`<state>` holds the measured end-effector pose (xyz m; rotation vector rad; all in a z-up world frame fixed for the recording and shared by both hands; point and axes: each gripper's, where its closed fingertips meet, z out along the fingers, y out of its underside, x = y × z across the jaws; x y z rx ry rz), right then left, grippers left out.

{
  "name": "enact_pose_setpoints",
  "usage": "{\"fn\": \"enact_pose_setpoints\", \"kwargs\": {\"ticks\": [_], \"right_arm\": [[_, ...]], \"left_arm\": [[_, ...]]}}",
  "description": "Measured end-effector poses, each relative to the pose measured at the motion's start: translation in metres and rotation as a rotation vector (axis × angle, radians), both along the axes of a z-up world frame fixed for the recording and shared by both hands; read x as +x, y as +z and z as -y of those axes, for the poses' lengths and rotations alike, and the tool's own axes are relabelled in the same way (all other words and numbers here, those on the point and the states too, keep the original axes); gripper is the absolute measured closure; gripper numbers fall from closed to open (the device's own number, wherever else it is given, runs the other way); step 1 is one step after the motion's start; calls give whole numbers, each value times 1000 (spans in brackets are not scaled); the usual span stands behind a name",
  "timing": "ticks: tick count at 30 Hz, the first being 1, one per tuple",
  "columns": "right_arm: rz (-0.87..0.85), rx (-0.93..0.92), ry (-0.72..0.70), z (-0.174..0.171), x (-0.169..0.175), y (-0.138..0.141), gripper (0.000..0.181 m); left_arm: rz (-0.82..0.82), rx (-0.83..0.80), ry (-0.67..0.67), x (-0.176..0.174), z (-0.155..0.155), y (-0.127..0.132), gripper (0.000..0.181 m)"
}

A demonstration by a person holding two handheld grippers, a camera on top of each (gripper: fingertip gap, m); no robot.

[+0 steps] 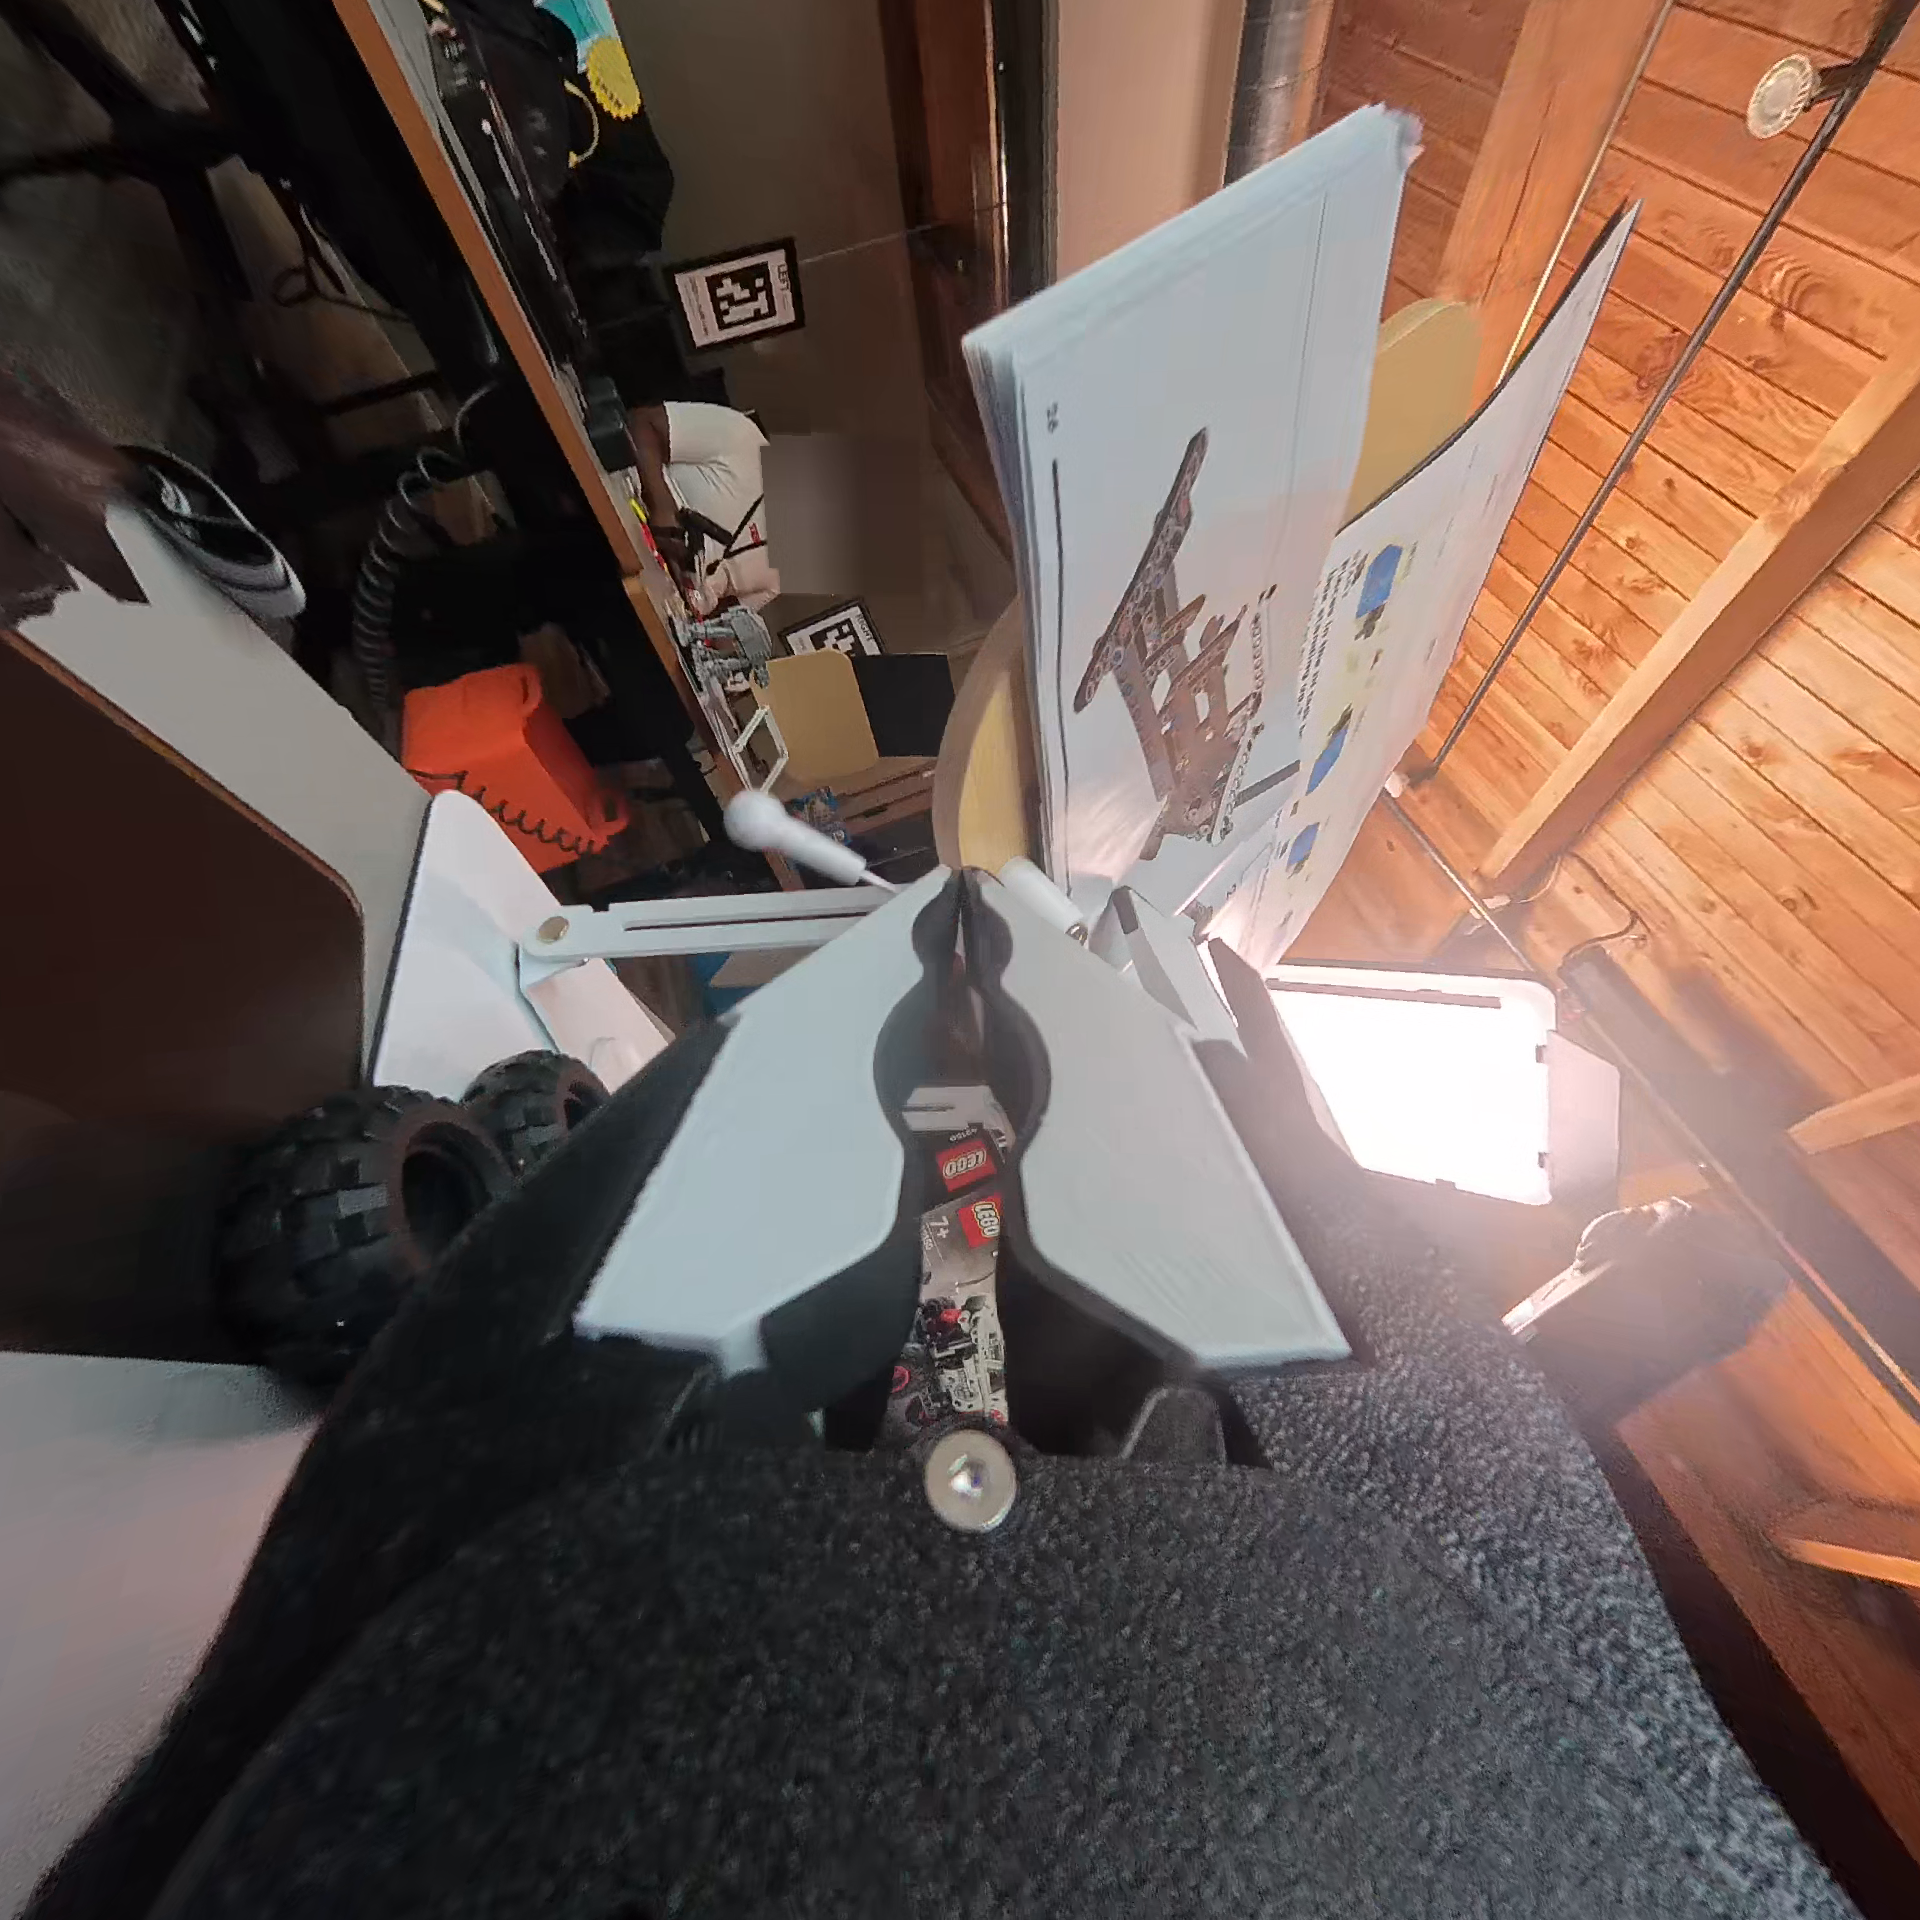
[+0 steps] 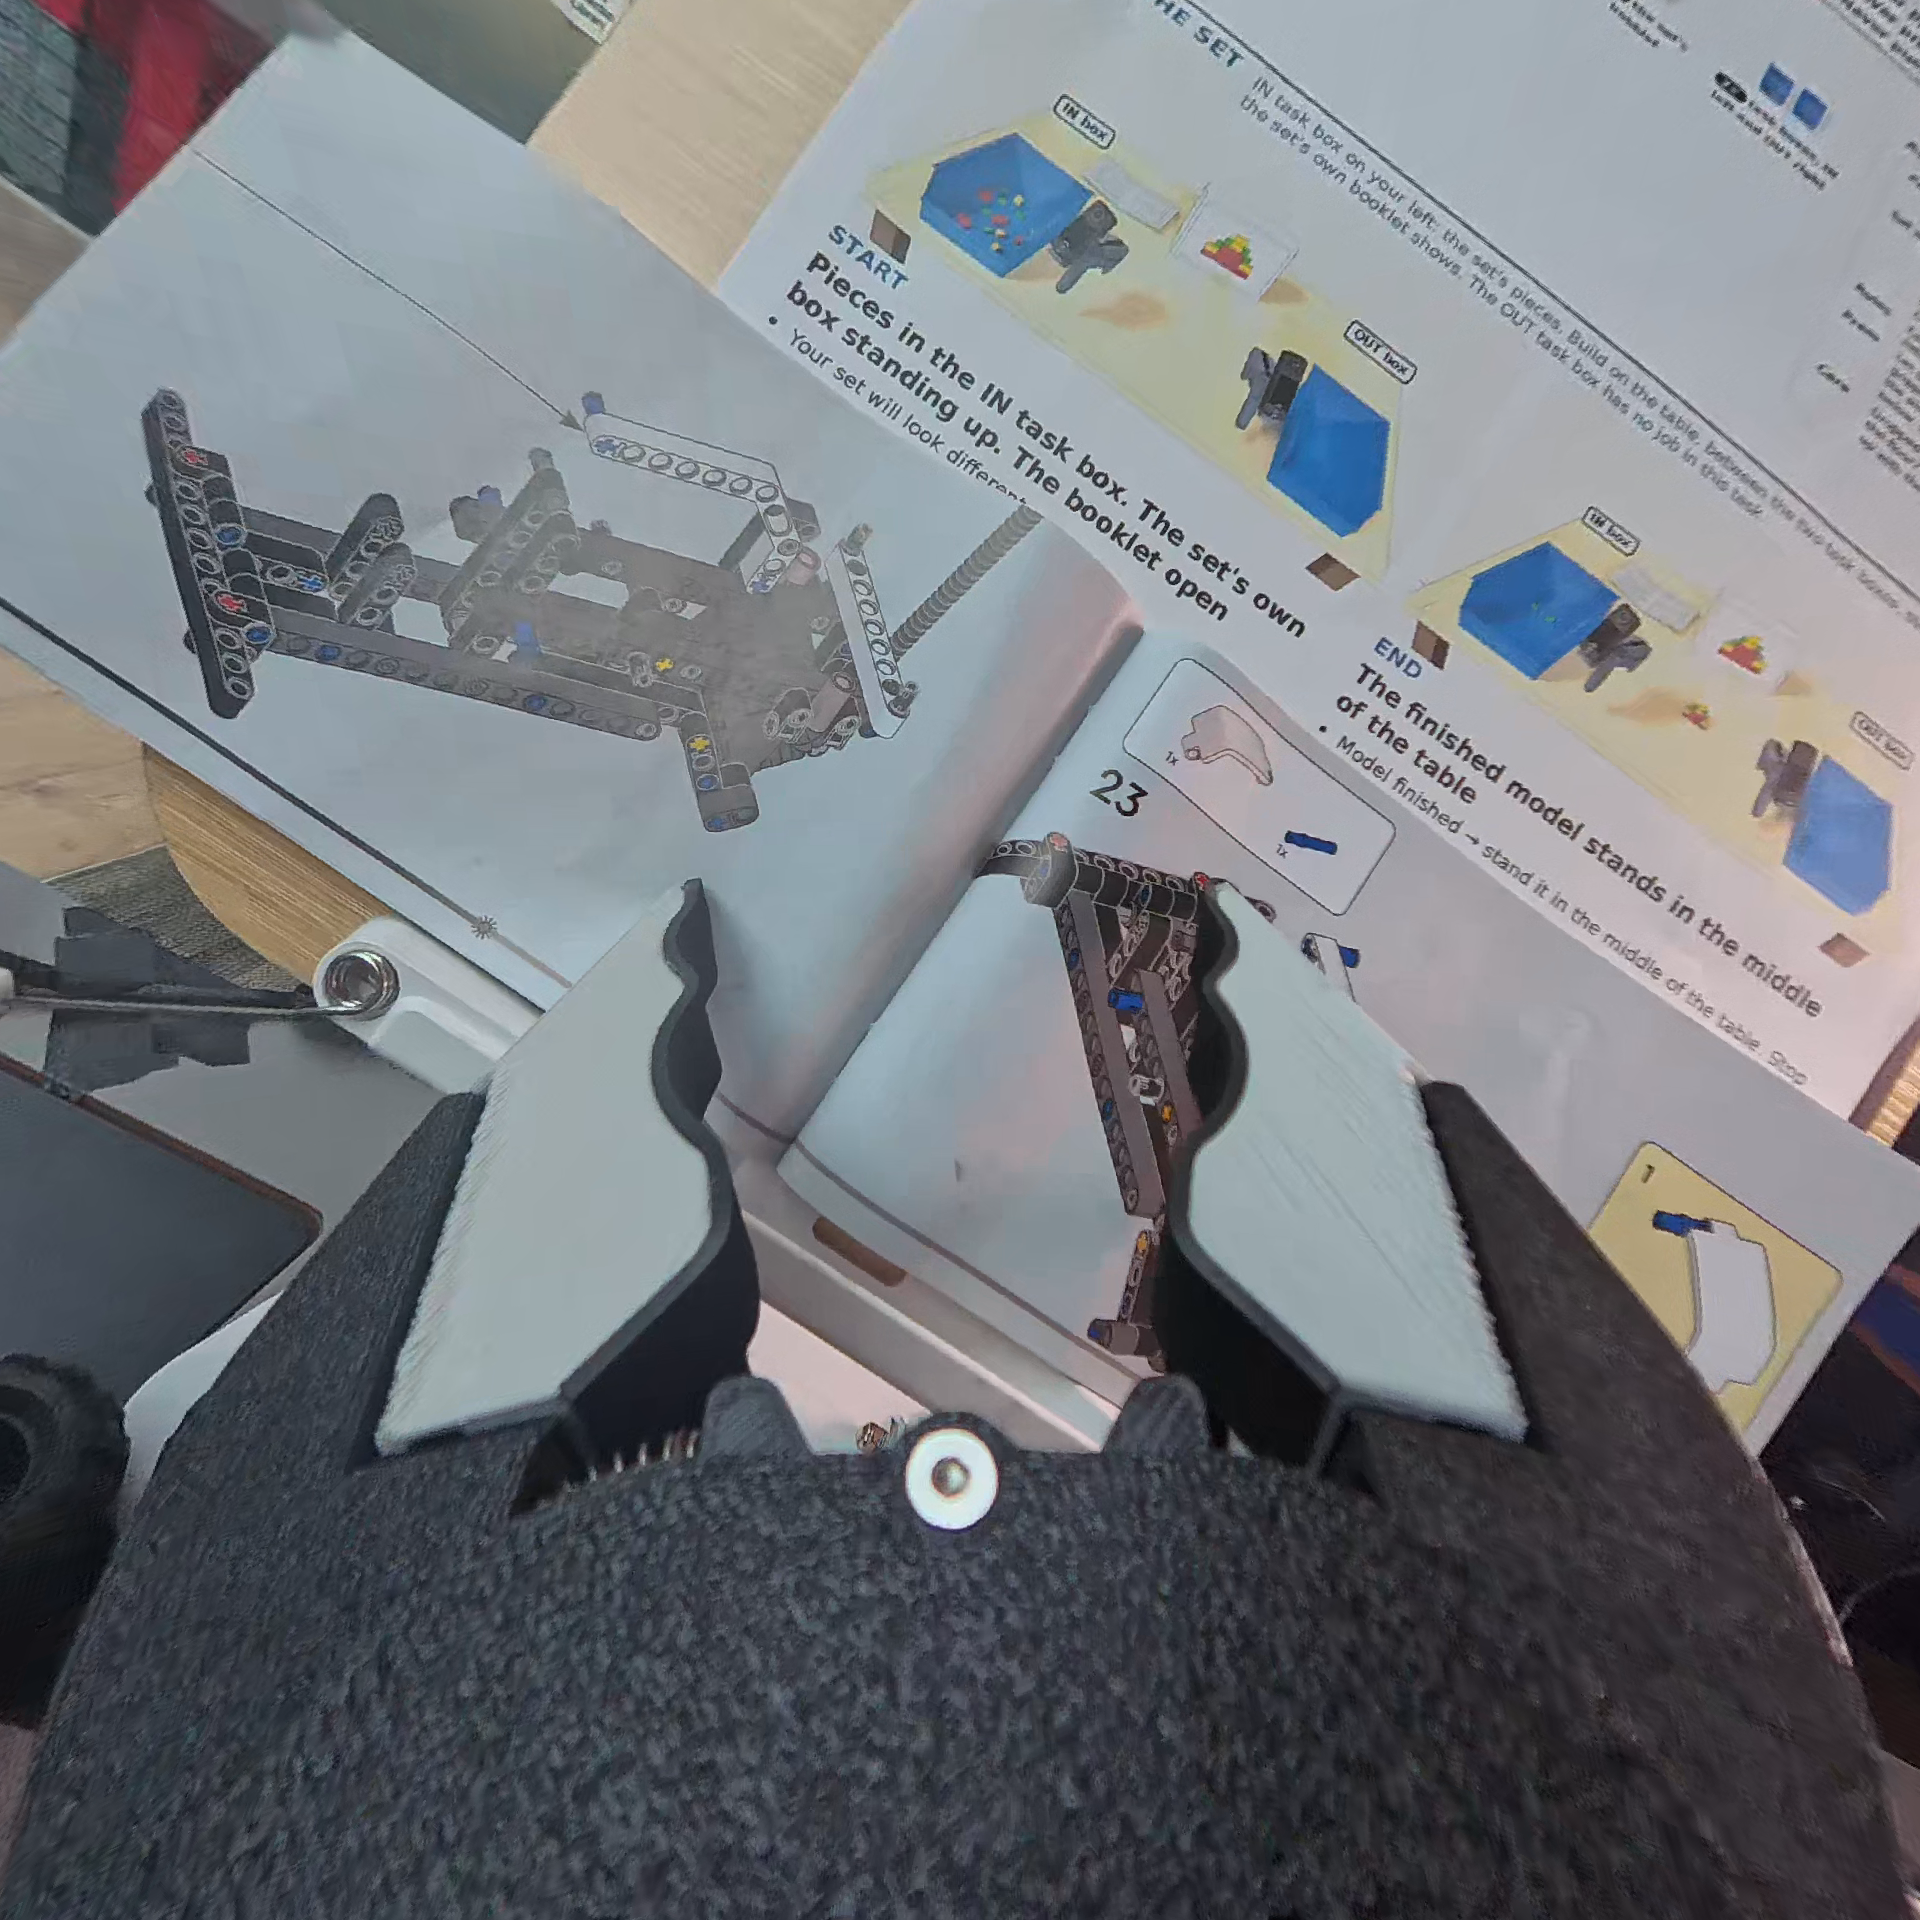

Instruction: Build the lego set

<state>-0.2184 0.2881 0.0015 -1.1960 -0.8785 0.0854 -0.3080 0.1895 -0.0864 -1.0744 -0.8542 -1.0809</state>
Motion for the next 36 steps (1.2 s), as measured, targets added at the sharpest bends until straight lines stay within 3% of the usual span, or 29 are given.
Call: {"fn": "enact_pose_setpoints", "kwargs": {"ticks": [3,5,11,12,13,15,18,22,24,28,31,33,36], "right_arm": [[-27,-16,20,0,1,-2,90],[-33,-26,27,0,1,-2,90],[-35,-51,30,0,1,-3,90],[-35,-51,30,0,1,-3,90],[-35,-52,30,0,1,-3,90],[-34,-61,29,0,2,-3,90],[-27,-75,32,0,1,-4,89],[-50,-92,72,3,1,-5,89],[-64,-93,86,4,1,-6,89],[-77,-79,110,3,1,-7,90],[-79,-60,152,5,3,-8,87],[-61,-55,224,13,-1,-13,72],[-46,-17,264,21,4,-18,73]], "left_arm": [[-22,-65,-4,0,7,-4,181],[52,-82,-17,3,12,-13,176],[228,-49,-150,39,-9,-18,115],[266,-42,-131,34,-16,-19,116],[282,-32,-106,26,-21,-19,128],[216,55,-13,6,-18,-1,176],[-129,53,101,3,-8,42,181],[-827,-141,85,33,-22,78,181],[-1146,-229,2,56,-37,83,181],[-1842,-382,-182,90,-60,68,180],[-1993,-383,-374,93,-56,63,179],[-2096,-388,-451,95,-57,58,178],[-2247,-419,-592,103,-60,43,179]]}}
